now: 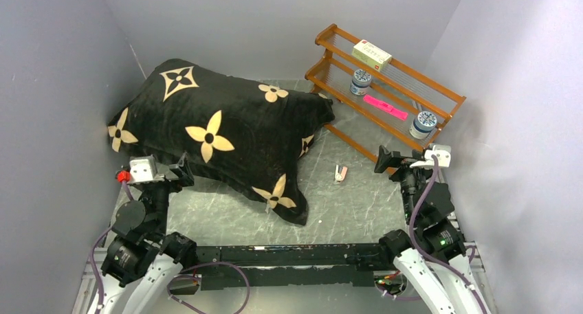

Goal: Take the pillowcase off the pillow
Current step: Adjust the pillow at the center of the board.

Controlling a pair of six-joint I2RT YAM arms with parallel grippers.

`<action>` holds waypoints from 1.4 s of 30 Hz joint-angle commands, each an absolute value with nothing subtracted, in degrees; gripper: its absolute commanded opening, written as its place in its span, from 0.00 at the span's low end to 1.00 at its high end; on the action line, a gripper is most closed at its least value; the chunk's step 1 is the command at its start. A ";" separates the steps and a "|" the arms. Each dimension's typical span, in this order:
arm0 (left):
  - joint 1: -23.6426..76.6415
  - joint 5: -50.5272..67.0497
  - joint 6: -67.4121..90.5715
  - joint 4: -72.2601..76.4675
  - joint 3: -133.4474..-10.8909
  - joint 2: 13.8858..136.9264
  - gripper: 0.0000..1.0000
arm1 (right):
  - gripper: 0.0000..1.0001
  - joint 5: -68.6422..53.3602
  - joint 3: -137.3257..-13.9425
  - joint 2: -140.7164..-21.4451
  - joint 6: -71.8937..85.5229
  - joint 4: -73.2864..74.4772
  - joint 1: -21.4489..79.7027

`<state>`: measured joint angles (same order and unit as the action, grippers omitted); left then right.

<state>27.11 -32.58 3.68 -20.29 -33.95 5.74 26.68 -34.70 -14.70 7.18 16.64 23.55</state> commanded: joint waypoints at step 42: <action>24.53 -24.30 5.60 -16.79 -36.05 18.37 1.00 | 0.91 -19.72 -53.68 -88.79 24.42 -15.67 42.46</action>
<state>25.04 -25.26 6.59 -18.65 -34.74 18.61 -18.09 -50.52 -85.47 24.10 -10.39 40.23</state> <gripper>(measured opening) 0.996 0.958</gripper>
